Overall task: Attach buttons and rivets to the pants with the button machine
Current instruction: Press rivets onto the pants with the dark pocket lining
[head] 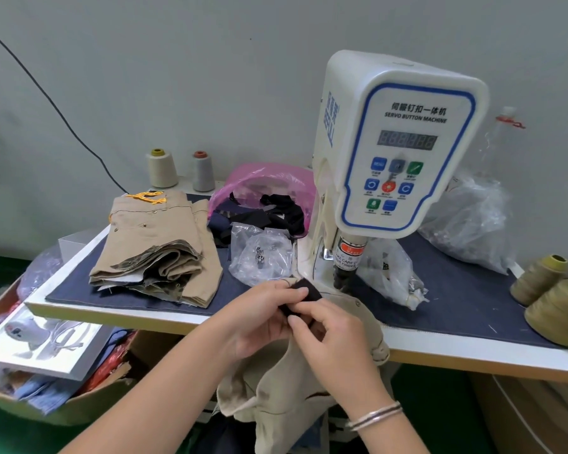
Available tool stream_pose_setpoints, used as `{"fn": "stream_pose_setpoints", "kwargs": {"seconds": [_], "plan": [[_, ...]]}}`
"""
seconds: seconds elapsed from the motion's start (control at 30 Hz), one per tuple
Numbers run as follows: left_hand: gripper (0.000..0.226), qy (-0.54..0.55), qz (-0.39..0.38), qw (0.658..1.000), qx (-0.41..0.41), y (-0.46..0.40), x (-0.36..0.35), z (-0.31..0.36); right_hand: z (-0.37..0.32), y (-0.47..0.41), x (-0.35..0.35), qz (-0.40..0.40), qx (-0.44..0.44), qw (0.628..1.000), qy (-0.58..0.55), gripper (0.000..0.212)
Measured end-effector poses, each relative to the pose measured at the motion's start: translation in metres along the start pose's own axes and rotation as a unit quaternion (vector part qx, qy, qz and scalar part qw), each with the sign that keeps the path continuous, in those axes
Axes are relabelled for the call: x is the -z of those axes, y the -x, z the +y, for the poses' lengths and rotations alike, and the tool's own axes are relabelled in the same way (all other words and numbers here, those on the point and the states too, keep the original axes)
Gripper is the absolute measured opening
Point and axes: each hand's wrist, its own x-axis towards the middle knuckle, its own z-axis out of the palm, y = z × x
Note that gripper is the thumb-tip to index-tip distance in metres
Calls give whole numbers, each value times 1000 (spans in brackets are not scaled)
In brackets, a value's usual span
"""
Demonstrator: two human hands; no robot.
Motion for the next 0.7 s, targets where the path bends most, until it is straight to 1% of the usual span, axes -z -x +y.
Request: {"fn": "stream_pose_setpoints", "kwargs": {"seconds": [0.07, 0.1, 0.13, 0.2, 0.27, 0.3, 0.37, 0.4, 0.43, 0.47, 0.5, 0.53, 0.57, 0.6, 0.7], "plan": [[18, -29, 4, 1000, -9, 1, 4, 4, 4, -3, 13, 24, 1, 1000, -17, 17], [16, -44, -6, 999, -8, 1, 6, 6, 8, -5, 20, 39, 4, 999, -17, 20], [15, -63, -22, 998, 1, 3, 8, 10, 11, -7, 26, 37, 6, 999, -17, 25], [14, -105, -65, 992, 20, 6, 11, 15, 13, -11, 32, -24, 2, 999, -27, 37], [24, -120, -89, 988, 35, 7, 13, 16, 13, -15, 31, -87, 6, 996, -16, 37], [29, -117, -90, 988, 38, 7, 14, 16, 13, -17, 30, -93, 17, 996, 2, 30], [43, -87, -89, 991, 45, 7, 15, 15, 13, -19, 29, -77, 39, 996, 30, 14], [53, -66, -91, 992, 55, 7, 17, 14, 15, -18, 29, -69, 42, 996, 33, 15], [64, -56, -97, 992, 65, 7, 19, 14, 16, -17, 28, -65, 29, 997, 12, 16], [76, -60, -104, 990, 73, 7, 21, 13, 17, -15, 28, -58, -5, 998, -38, 15], [86, -76, -111, 988, 77, 6, 24, 11, 17, -15, 29, -45, -53, 992, -107, 13], [92, -93, -118, 985, 80, 5, 24, 10, 18, -15, 29, -30, -105, 979, -175, 12], [93, -109, -125, 983, 81, 5, 24, 8, 19, -16, 29, -18, -150, 963, -223, 11], [86, -126, -130, 980, 77, 5, 23, 5, 20, -16, 28, -13, -178, 955, -239, 11], [41, -177, -119, 976, 50, 8, 18, 0, 23, -13, 24, -14, -210, 947, -243, 12]]}}
